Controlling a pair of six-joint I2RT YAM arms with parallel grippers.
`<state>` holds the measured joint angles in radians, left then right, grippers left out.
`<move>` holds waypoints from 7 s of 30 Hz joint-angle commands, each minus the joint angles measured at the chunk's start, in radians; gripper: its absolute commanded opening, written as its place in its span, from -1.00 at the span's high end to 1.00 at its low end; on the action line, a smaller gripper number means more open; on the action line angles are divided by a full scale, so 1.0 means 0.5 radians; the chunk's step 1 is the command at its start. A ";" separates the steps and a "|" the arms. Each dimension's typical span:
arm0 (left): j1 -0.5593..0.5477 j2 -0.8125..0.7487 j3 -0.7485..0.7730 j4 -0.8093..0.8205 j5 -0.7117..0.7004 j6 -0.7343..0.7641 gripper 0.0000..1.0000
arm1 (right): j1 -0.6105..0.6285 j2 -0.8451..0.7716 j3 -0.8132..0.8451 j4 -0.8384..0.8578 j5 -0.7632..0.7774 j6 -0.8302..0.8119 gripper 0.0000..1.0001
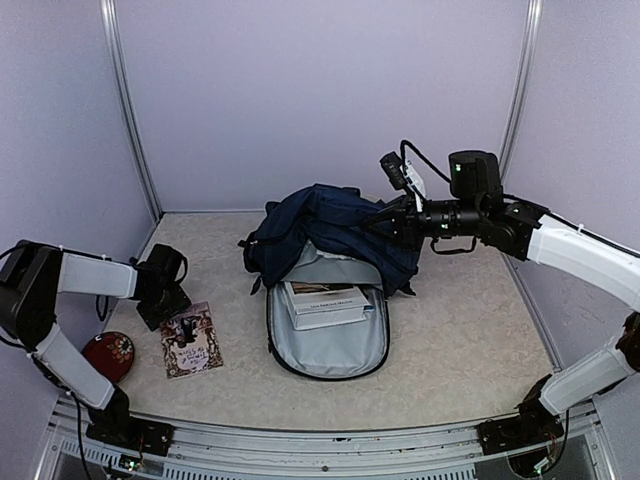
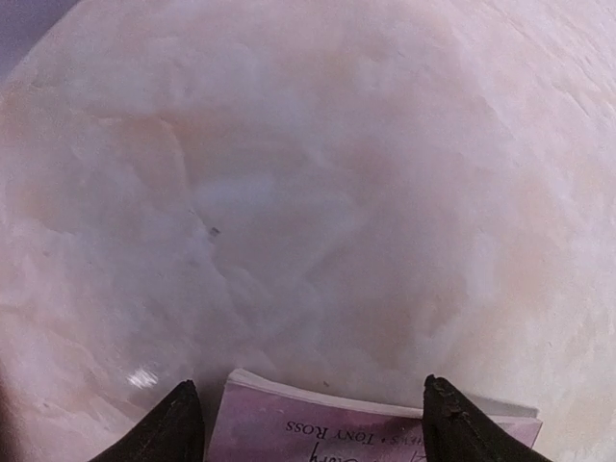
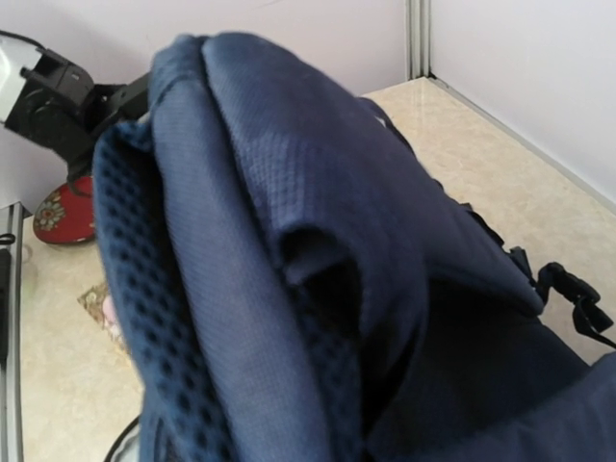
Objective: Pack the student bag
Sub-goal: Move the book to the corner of the board, then pass from the right arm to the left, then move the book to the center of the board, then pick up the book from the center of the board.
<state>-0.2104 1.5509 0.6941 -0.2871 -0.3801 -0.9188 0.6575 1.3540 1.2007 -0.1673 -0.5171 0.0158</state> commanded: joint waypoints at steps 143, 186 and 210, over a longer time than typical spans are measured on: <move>-0.295 -1.025 0.731 0.412 -0.171 1.778 1.00 | 1.189 1.625 0.662 -0.715 1.433 -0.618 0.18; -1.202 0.066 0.036 0.596 0.440 0.856 1.00 | 0.154 0.573 -0.925 0.384 0.438 1.709 -0.29; -1.059 0.551 -0.101 1.036 1.042 0.730 1.00 | 0.207 1.151 -0.364 1.458 -0.175 2.045 -0.21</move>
<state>-0.7246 1.7187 0.7052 0.3462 -0.1455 -0.4938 0.7238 1.9057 0.9257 0.3496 -0.5182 1.0233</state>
